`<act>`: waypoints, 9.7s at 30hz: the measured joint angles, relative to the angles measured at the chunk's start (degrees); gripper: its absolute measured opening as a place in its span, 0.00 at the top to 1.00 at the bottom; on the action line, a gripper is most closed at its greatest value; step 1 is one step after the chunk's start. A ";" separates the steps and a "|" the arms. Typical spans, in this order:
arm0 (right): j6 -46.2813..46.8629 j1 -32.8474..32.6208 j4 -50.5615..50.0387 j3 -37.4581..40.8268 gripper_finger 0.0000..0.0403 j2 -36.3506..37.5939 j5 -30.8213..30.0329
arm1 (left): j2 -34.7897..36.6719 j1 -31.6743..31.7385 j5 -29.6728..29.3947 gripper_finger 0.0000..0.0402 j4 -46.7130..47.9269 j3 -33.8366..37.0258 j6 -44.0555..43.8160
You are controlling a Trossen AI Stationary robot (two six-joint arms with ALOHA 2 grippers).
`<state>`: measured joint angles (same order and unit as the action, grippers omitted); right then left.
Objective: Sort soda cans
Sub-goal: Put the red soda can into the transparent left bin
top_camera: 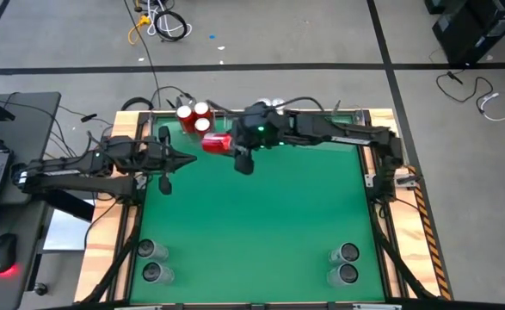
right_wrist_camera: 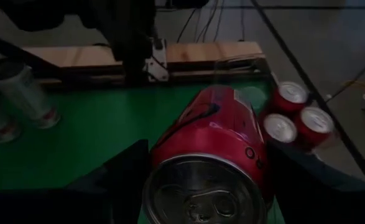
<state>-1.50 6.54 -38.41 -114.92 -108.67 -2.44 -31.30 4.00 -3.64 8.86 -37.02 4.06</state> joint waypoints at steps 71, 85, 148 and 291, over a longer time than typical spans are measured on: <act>-9.48 2.37 -20.08 -20.08 0.73 -22.83 0.57 | -2.00 -1.74 0.98 0.99 8.23 -2.07 -2.54; -10.43 2.19 -12.96 -17.50 0.99 -22.83 3.65 | -1.98 -2.24 0.98 0.99 6.82 -2.07 -2.63; 1.96 -8.43 53.97 65.71 1.00 25.34 -15.95 | -57.66 4.76 3.64 0.69 55.31 -51.62 -1.73; 7.37 -9.26 71.89 68.45 1.00 9.58 -9.70 | -59.31 10.48 11.15 0.64 51.08 -45.43 0.18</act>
<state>5.87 -2.72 33.48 -46.47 -99.09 -12.14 -90.61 14.48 7.51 59.94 -82.45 4.24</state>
